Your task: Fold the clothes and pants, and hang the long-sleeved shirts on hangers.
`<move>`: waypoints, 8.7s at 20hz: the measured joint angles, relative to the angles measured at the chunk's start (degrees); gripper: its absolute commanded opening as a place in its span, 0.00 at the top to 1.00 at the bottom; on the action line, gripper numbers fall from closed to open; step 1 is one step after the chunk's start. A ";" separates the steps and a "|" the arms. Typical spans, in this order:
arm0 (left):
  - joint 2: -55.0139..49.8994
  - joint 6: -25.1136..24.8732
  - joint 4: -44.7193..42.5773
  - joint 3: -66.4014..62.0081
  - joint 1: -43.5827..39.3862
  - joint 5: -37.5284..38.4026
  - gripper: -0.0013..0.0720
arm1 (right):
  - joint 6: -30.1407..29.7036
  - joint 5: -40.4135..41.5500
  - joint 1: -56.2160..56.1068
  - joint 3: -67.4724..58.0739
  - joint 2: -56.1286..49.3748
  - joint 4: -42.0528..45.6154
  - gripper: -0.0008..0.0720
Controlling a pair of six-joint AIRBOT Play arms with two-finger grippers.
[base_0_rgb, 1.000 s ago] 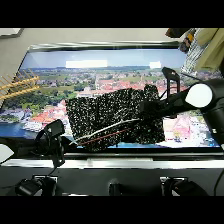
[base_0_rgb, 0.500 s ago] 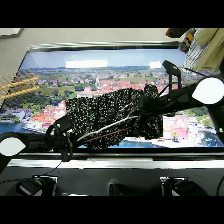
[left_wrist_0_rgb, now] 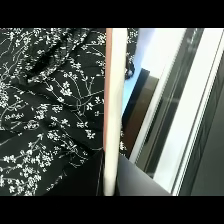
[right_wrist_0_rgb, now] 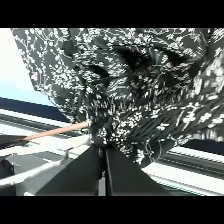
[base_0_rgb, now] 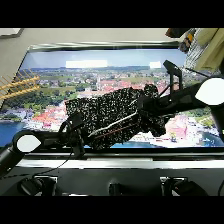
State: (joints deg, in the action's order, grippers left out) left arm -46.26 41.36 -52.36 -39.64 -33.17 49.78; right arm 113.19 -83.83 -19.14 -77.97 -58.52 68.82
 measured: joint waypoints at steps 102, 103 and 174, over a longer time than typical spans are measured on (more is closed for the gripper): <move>-32.37 72.00 -20.48 -16.39 -13.35 -22.53 0.39 | -79.08 0.37 17.14 5.46 -2.95 -3.69 0.94; -33.22 72.04 -21.14 -16.79 -13.49 -22.86 0.39 | -78.95 0.42 17.14 5.46 -2.95 -3.69 0.94; -29.75 66.58 -14.32 -33.31 4.61 -5.53 0.95 | -76.04 -3.80 17.14 5.49 -2.08 0.44 0.95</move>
State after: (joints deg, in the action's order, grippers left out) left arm -76.01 107.94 -66.67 -72.95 -28.56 44.25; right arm 37.15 -87.64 -2.00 -72.49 -60.60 69.25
